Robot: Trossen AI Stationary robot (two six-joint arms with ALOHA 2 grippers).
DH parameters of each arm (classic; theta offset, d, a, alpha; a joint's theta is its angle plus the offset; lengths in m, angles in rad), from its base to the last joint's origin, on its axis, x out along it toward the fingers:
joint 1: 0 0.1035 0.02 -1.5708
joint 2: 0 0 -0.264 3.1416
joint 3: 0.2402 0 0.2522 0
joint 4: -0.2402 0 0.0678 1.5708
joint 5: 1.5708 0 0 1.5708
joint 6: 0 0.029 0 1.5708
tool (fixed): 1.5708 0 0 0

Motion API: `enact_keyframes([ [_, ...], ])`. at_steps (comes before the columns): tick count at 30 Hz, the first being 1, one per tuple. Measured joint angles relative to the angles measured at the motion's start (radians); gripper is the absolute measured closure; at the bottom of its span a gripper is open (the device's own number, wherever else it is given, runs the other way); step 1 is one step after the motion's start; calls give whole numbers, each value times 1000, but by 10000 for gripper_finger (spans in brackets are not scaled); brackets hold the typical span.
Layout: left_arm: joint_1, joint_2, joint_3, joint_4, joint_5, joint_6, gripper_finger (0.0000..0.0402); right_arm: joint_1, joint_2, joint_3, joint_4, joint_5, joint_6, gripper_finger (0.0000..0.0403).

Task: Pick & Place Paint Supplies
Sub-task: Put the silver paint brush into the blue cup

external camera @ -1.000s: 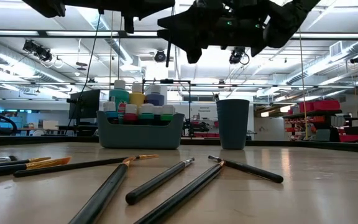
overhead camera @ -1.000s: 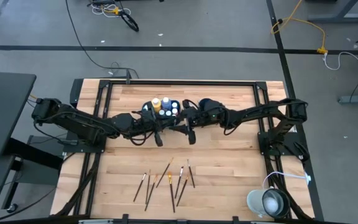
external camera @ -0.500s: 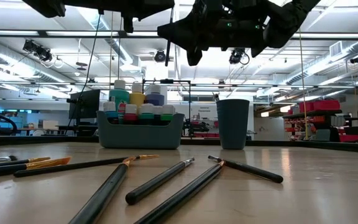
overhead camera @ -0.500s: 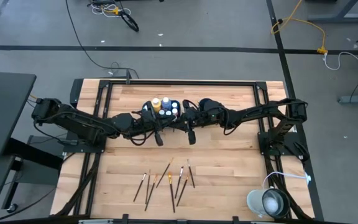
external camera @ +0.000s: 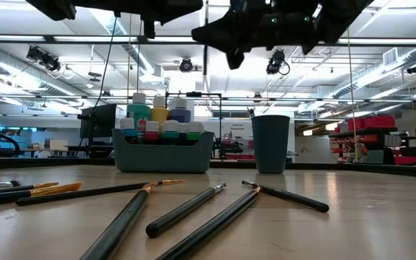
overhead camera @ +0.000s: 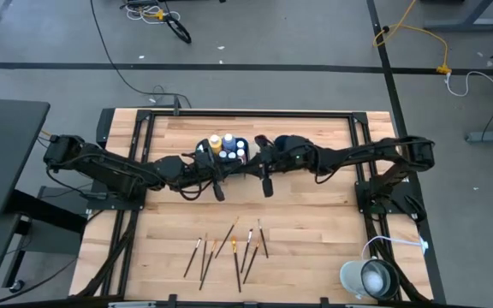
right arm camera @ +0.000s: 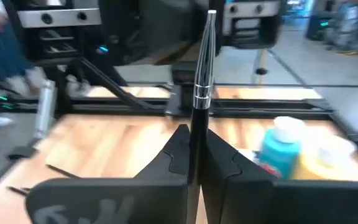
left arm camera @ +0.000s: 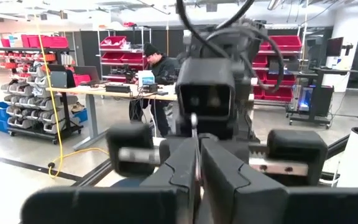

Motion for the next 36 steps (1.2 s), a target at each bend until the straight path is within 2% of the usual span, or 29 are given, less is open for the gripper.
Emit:
enact_keyframes([
  [5,0,0,0,0,-1,0,334,0,-108,-1,-187,122,-38,390],
  [12,0,0,0,-1,-4,-9,304,0,-286,-2,-400,368,-114,390],
  [16,0,0,0,-1,-4,-8,305,-9,-360,-87,-416,475,-109,390],
  [21,0,0,0,0,-4,-8,313,-62,-410,-292,-176,529,-75,390],
  [26,0,0,0,0,-5,-8,314,-147,-383,-443,48,552,-35,390],
  [31,0,0,0,5,-9,-8,315,-201,-302,-485,91,502,21,390],
  [36,0,0,0,7,-9,-11,315,-207,-201,-485,151,502,23,390],
])
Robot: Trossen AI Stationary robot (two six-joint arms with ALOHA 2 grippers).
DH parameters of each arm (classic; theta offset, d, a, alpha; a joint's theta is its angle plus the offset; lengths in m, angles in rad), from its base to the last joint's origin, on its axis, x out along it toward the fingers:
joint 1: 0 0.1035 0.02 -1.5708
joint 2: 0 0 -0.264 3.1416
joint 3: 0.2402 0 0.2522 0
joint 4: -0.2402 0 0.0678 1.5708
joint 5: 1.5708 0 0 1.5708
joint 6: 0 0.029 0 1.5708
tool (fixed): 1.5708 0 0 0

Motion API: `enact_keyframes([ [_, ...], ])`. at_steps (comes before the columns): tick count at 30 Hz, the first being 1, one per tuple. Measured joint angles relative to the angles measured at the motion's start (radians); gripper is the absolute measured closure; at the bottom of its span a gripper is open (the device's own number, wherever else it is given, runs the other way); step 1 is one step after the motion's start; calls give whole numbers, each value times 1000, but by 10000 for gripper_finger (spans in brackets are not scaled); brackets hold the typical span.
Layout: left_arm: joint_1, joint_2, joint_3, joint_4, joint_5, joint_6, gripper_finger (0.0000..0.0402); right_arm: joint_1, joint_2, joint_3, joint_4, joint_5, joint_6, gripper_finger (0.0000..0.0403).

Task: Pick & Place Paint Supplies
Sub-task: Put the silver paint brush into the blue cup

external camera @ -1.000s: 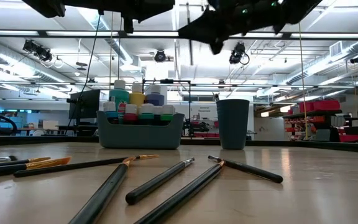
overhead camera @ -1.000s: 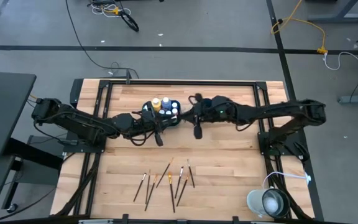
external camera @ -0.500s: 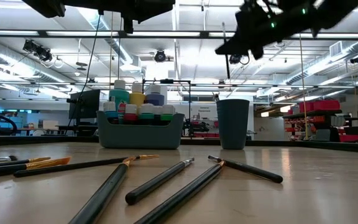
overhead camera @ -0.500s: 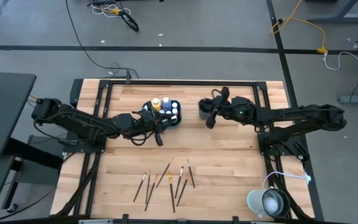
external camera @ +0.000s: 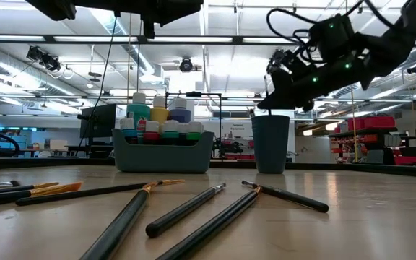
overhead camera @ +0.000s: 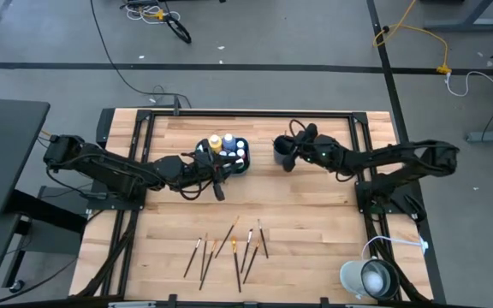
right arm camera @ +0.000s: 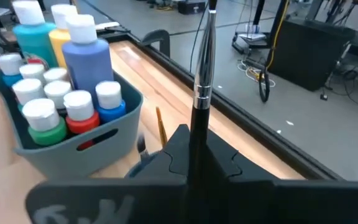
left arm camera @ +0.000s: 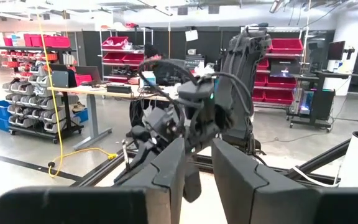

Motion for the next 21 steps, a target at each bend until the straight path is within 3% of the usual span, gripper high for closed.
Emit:
enact_keyframes([
  [8,0,0,0,0,0,-1,315,-2,86,0,69,6,25,375],
  [21,0,0,0,0,0,-1,315,-2,92,0,90,5,20,358],
])
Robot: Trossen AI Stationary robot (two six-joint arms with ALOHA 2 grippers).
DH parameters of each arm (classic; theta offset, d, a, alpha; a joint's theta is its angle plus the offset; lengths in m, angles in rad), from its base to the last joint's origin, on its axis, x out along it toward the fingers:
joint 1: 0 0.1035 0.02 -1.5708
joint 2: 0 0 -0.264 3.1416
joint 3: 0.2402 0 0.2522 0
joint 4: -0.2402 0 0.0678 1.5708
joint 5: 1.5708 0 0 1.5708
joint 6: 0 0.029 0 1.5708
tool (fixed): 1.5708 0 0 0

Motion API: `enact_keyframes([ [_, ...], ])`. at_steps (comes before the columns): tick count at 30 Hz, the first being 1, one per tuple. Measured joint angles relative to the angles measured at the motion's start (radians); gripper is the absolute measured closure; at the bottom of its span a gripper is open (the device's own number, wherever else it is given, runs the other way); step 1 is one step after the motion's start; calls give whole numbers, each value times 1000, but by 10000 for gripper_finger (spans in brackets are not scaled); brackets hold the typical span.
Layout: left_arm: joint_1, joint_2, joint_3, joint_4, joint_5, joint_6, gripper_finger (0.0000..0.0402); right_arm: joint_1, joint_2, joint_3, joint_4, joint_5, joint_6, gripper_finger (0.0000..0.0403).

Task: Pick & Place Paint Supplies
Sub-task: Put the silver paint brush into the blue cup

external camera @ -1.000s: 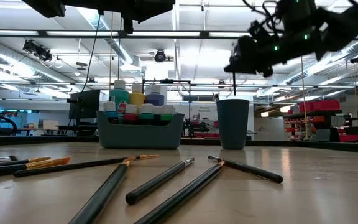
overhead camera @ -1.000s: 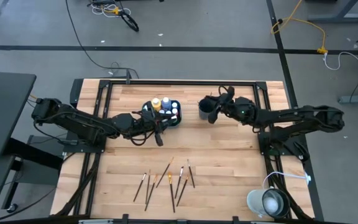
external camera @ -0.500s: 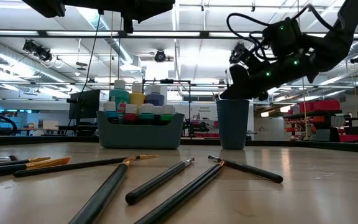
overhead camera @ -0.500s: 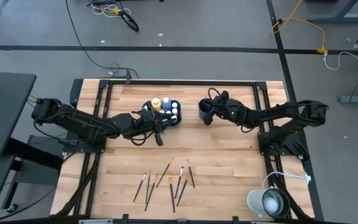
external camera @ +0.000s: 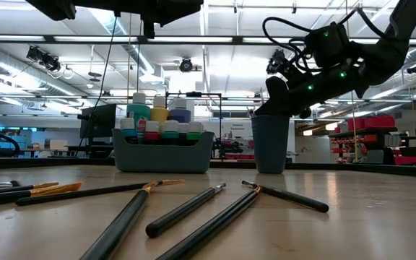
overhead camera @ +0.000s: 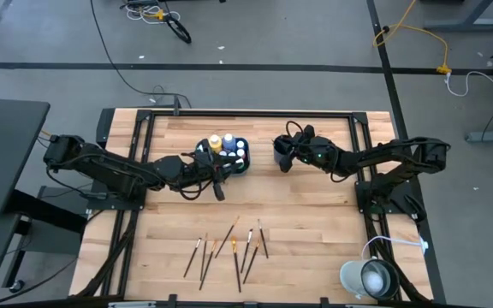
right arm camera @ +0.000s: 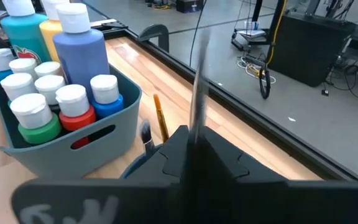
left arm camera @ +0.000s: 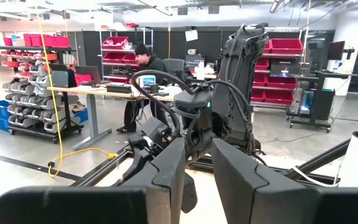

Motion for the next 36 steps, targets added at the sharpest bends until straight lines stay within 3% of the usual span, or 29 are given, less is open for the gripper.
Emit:
enact_keyframes([
  [10,0,0,0,0,0,0,315,0,0,0,8,-3,-27,320],
  [20,0,0,0,0,0,3,315,1,-37,0,52,-11,-62,307],
  [27,0,0,0,-6,0,17,315,10,-108,0,53,-104,-88,283],
  [36,0,0,0,-159,2,-19,304,110,-158,25,58,-117,-135,234],
])
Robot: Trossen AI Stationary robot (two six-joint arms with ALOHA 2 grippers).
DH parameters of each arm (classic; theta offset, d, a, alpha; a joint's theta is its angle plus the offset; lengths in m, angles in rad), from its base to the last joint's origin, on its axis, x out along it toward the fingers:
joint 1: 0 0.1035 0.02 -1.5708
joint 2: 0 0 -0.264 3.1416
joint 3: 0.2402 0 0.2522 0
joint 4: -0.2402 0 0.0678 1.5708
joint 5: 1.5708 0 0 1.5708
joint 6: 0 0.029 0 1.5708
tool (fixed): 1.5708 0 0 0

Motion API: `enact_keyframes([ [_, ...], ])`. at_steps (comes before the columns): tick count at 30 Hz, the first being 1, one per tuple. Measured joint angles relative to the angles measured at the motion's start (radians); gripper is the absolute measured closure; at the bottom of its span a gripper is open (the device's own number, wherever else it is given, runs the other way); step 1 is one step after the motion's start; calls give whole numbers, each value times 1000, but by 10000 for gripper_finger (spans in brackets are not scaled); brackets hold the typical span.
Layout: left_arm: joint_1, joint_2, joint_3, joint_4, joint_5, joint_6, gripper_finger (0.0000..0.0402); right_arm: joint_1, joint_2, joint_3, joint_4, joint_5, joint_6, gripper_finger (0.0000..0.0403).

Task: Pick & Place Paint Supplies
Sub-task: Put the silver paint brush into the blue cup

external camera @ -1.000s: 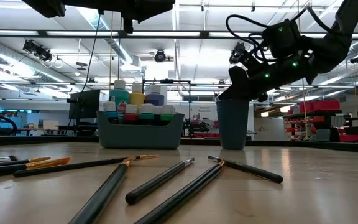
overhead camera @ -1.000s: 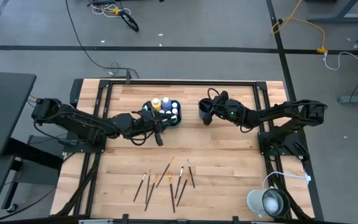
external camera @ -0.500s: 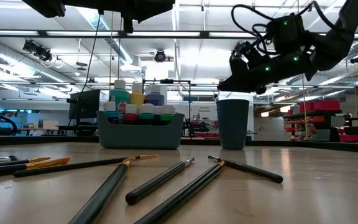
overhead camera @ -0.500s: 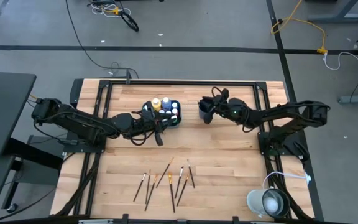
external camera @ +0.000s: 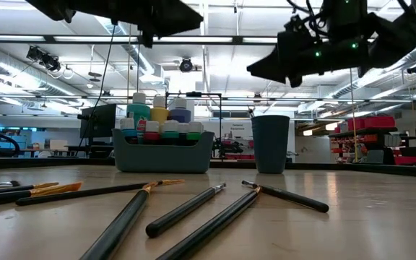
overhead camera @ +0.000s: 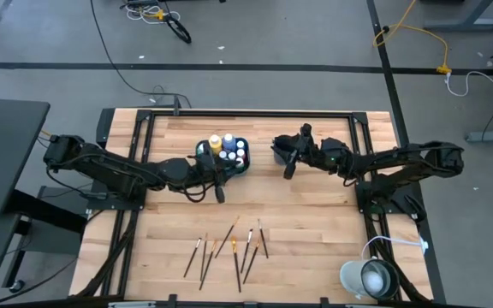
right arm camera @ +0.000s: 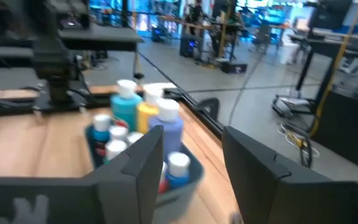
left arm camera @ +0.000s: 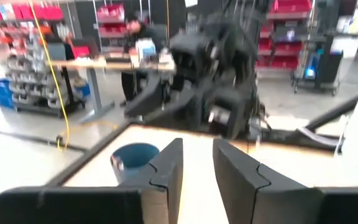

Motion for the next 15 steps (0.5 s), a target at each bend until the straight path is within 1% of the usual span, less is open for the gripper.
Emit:
enact_keyframes([
  [6,-9,0,1,-163,45,-135,274,57,0,63,-76,-33,-17,231],
  [10,-32,0,1,-279,123,-219,256,81,0,91,-116,-34,-28,237],
  [12,-50,0,1,-338,158,-265,253,87,0,93,-113,-33,-29,238],
  [15,-82,0,1,-443,195,-371,256,88,0,93,-113,-33,-29,238],
])
